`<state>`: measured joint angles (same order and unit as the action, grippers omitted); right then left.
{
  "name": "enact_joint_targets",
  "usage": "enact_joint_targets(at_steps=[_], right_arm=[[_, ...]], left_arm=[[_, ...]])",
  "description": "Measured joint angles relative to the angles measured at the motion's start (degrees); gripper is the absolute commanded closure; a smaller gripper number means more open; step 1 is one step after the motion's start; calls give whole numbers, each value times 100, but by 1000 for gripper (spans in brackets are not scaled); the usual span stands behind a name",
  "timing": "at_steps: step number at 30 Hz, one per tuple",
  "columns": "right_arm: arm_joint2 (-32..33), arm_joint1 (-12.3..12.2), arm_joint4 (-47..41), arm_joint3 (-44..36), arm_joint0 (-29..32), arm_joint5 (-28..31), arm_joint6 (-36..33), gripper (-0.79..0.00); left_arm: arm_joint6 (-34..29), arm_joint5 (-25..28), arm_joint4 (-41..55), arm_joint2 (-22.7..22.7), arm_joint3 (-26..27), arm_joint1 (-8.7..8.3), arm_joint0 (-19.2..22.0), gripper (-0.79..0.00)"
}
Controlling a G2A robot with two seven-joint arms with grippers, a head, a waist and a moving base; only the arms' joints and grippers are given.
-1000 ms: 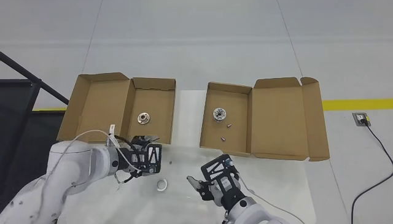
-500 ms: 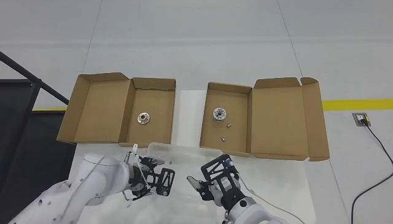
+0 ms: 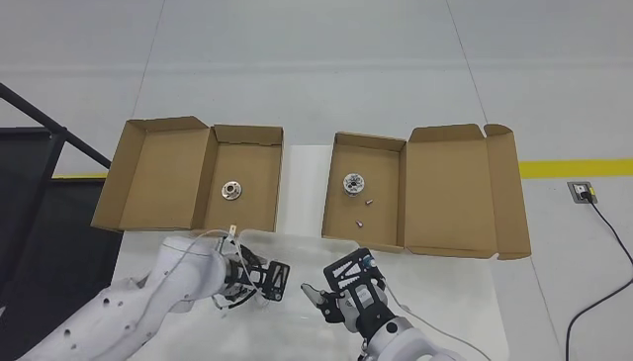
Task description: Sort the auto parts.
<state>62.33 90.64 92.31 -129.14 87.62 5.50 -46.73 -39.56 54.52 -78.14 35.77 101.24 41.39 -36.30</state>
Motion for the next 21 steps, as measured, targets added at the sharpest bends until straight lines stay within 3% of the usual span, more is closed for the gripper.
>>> enact_joint_targets(at_steps=[6, 13, 21], right_arm=[[0, 0, 0, 0, 0, 0, 0, -785], [0, 0, 0, 0, 0, 0, 0, -785], [0, 0, 0, 0, 0, 0, 0, -785]], left_arm=[[296, 36, -126, -286, -395, 225, 114, -529], [379, 42, -389, -662, -799, 510, 214, -431], [361, 128, -593, -965, -1231, 802, 331, -382]])
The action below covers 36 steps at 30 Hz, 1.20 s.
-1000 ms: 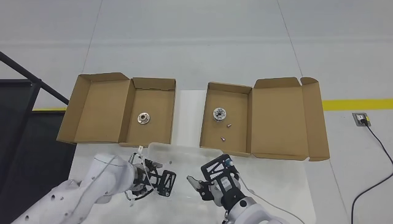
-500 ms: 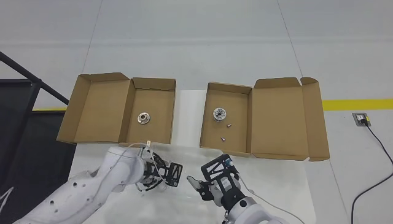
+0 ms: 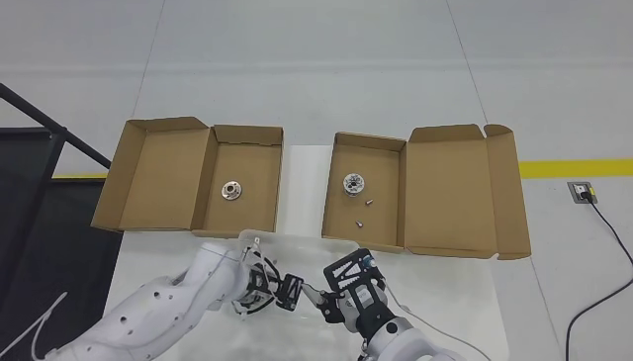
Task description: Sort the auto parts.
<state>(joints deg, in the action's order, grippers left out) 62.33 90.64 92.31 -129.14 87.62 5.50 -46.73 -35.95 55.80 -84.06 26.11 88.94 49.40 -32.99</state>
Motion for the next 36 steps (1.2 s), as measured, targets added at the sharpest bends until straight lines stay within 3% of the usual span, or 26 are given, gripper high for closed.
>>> enact_joint_targets(at_steps=[13, 32, 36], right_arm=[[0, 0, 0, 0, 0, 0, 0, -785], [0, 0, 0, 0, 0, 0, 0, -785], [0, 0, 0, 0, 0, 0, 0, -785]], left_arm=[[-26, 132, -174, -132, -440, 287, 76, -329], [176, 221, -440, -115, -792, 524, 53, -246], [226, 221, -496, -124, -877, 567, 52, 0]])
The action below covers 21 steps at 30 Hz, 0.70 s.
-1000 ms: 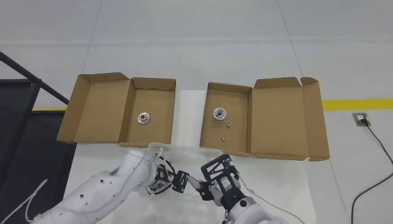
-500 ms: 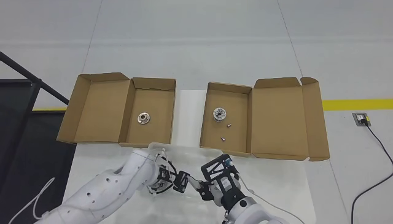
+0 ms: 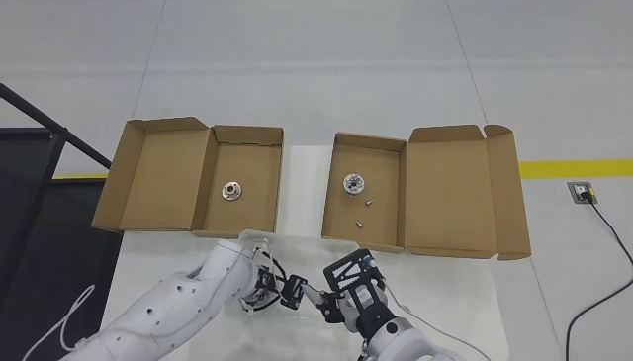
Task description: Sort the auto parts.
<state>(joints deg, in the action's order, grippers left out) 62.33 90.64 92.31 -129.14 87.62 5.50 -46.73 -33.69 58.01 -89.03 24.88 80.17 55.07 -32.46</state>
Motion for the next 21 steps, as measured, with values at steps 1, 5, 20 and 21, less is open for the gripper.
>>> enact_joint_targets(at_steps=[1, 5, 20, 21], right_arm=[[0, 0, 0, 0, 0, 0, 0, -785], [0, 0, 0, 0, 0, 0, 0, -785], [0, 0, 0, 0, 0, 0, 0, -785], [0, 0, 0, 0, 0, 0, 0, -785]], left_arm=[[12, 0, -15, 0, -17, 11, 2, 0], [69, -1, -11, 30, -23, 23, 12, 0], [-274, -84, 243, 1180, 1435, -516, -196, 0], [-311, -123, 270, 1333, 1583, -573, -264, 0]])
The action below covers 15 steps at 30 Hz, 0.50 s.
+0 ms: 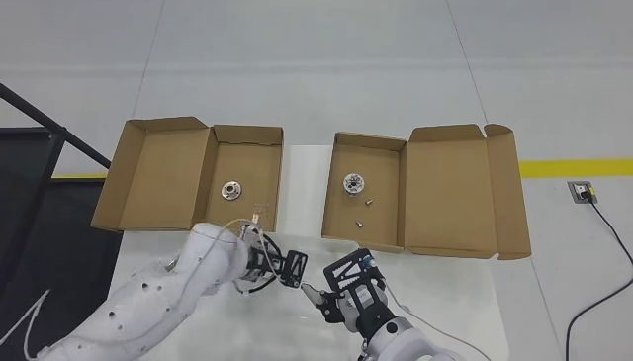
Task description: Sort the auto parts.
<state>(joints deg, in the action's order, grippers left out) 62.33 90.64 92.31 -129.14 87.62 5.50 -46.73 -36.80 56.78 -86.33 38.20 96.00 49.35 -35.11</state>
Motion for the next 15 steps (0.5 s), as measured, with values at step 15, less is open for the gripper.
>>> enact_joint_targets(at_steps=[15], right_arm=[[0, 0, 0, 0, 0, 0, 0, -785]], left_arm=[[517, -1231, 3, 2517, 766, -628, -1181, 0]])
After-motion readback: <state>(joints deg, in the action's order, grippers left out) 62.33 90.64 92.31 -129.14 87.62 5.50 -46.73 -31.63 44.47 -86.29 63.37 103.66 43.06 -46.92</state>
